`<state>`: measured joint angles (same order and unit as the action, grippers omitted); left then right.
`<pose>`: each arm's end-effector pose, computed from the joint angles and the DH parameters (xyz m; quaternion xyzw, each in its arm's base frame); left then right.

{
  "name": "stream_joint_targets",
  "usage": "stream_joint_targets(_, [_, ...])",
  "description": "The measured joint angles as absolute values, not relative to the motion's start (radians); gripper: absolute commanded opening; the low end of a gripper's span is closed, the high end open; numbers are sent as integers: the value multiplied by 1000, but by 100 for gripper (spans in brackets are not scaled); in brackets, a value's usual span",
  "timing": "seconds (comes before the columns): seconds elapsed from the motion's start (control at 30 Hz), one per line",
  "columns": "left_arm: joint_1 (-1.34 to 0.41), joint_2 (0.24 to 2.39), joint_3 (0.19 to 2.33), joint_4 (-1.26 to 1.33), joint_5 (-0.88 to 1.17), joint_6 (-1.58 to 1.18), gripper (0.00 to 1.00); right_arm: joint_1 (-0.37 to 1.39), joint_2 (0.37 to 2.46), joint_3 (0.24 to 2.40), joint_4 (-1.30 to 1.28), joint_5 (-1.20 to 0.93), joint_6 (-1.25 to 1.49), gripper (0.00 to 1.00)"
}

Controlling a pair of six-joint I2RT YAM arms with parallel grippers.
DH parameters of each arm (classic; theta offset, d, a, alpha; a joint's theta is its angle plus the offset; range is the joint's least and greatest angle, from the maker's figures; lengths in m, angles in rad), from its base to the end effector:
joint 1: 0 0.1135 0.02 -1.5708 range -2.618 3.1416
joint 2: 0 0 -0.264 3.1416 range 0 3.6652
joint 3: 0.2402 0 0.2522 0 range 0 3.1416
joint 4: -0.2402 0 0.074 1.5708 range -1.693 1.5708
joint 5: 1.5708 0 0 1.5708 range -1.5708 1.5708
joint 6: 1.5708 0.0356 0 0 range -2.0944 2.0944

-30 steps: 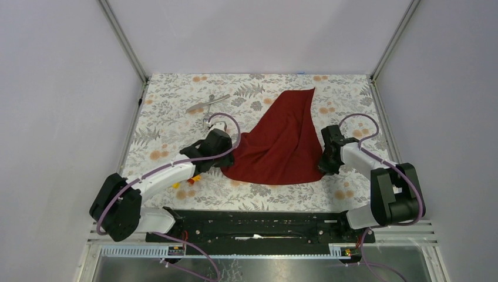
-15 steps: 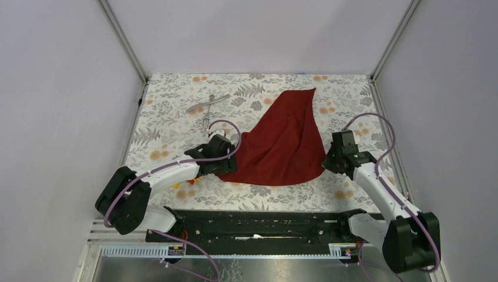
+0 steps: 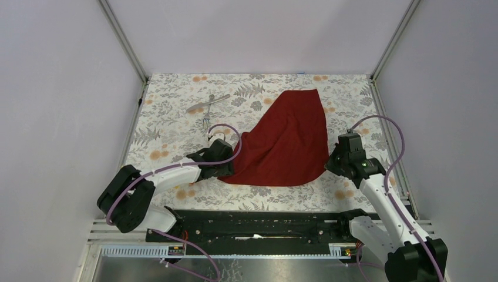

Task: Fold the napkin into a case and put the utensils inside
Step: Flatten out the crumpled napkin at the center of the board.

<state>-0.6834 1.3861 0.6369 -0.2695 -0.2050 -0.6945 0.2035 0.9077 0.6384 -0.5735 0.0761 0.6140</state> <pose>0.1975 -0.1515 0.1574 -0.0332 0.9569 -0.0964 0.2719 0.1792 0.0342 0.2325 0.2036 0.9114 0.1088 0.3406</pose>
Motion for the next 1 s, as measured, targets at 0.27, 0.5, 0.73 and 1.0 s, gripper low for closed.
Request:
stream_joint_targets(0.27, [-693,1394,622,-229,-171,-714,0,204,774,701,-652,89,648,0])
stream_joint_targets(0.5, [-694,1245,772,-447,-149,-662,0,204,677,921,-753,137,633,0])
stream_joint_targets(0.73, [-695,952,1204,-485,-137,-588,0,204,599,1211,-758,119,588,0])
stream_joint_targets(1.0, [-695,795,1445,-440,-63,-558,0,204,487,1417,-645,24,574,0])
